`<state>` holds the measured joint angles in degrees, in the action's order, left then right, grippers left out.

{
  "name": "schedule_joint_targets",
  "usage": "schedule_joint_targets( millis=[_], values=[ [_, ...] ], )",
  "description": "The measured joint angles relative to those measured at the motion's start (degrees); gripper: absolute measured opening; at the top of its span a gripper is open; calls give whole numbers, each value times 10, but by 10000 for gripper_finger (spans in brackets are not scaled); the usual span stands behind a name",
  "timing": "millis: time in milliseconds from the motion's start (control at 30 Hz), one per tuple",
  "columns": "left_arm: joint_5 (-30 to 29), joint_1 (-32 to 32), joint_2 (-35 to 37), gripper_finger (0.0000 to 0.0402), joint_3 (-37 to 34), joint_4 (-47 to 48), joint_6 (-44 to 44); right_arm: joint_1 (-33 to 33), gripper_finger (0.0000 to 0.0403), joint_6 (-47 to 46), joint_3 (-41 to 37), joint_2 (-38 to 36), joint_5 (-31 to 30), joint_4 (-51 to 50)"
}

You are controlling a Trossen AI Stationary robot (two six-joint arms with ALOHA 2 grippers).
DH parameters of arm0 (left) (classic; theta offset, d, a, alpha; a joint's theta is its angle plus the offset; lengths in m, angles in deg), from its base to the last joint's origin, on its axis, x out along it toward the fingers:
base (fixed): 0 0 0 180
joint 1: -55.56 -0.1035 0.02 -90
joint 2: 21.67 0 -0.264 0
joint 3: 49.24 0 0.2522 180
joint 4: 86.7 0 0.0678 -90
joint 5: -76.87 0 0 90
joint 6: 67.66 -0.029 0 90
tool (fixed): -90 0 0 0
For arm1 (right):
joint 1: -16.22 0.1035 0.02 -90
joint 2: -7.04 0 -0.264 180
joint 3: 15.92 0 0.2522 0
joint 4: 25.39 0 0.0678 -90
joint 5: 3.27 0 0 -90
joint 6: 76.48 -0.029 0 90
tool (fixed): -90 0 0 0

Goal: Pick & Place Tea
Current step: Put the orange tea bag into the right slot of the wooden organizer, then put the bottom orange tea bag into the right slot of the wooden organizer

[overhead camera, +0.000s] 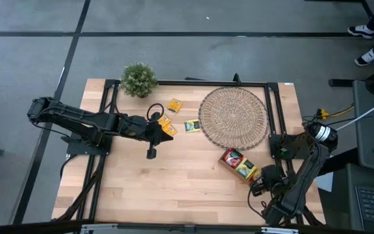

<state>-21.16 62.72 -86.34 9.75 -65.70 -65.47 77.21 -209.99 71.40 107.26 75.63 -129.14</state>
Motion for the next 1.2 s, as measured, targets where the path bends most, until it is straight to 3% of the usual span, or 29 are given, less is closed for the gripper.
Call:
schedule_joint_targets(
  millis=[300,667,800,1033,1200],
  values=[
    [0,0,0,10,0,0,0,-15,106,-1,0,0,6,0],
    [0,0,0,10,0,1,0,-63,115,39,8,-21,2,0],
    [0,0,0,10,0,3,0,-108,115,127,24,-35,-56,9],
    [-2,-5,-5,3,0,15,0,-187,115,333,40,-38,-263,135],
    [-29,-16,-35,5,0,29,0,-252,115,524,40,-38,-278,282]
  ],
)
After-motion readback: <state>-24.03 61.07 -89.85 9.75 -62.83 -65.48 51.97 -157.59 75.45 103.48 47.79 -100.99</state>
